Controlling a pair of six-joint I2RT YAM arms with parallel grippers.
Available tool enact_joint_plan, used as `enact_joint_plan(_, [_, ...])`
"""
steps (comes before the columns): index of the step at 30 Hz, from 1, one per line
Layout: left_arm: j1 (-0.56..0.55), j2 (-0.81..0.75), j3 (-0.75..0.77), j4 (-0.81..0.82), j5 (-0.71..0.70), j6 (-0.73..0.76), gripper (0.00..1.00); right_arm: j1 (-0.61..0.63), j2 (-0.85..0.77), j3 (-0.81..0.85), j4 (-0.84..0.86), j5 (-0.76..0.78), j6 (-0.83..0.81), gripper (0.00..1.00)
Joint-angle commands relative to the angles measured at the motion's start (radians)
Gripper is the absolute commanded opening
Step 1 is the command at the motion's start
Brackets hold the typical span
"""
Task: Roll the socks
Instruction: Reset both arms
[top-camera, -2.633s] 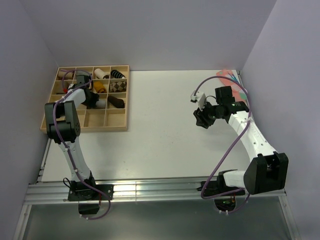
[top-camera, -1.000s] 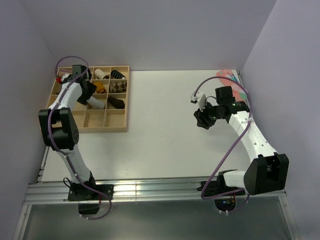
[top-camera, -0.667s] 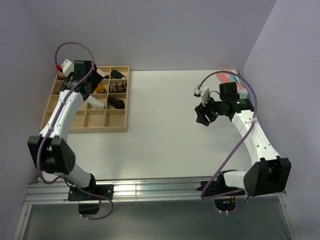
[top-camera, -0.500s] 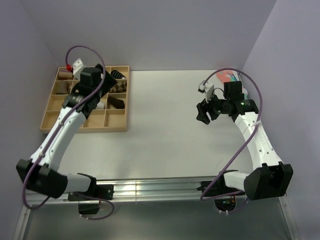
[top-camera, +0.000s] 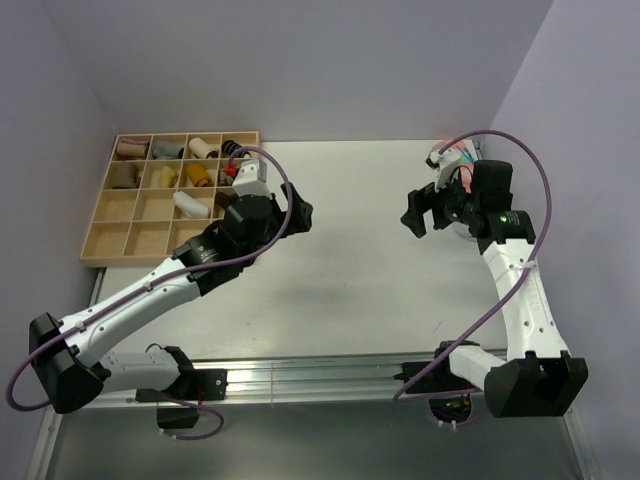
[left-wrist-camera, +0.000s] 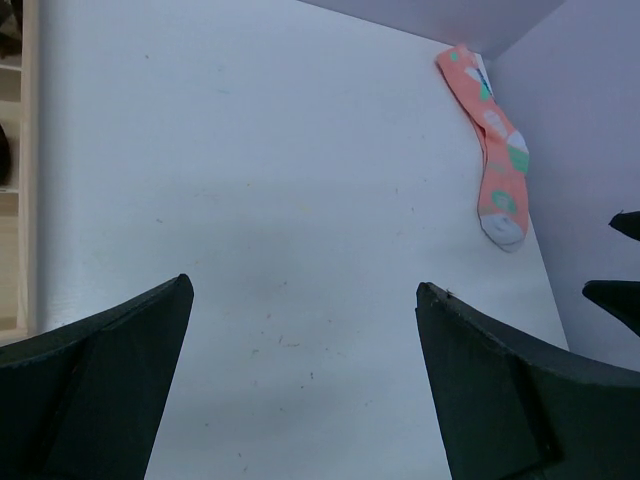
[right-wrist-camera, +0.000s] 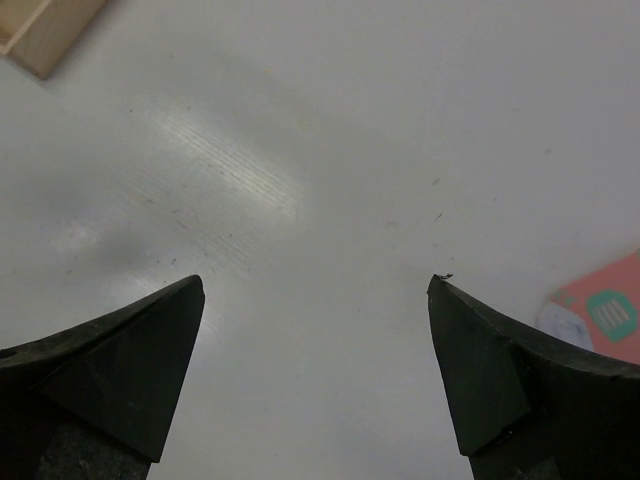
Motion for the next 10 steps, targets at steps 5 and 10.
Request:
enact_joint_plan(5, [-0.03, 0.024, 0.013, 0.118, -0.04, 0.057, 1.0, -0.006, -0.056, -0.011, 0.082, 0.001, 0.057, 1.0])
enact_joint_plan(10, [-0.037, 0.018, 0.01, 0.135, -0.028, 0.068, 0.99, -0.009, -0.056, -0.011, 0.095, -0.009, 0.069, 1.0])
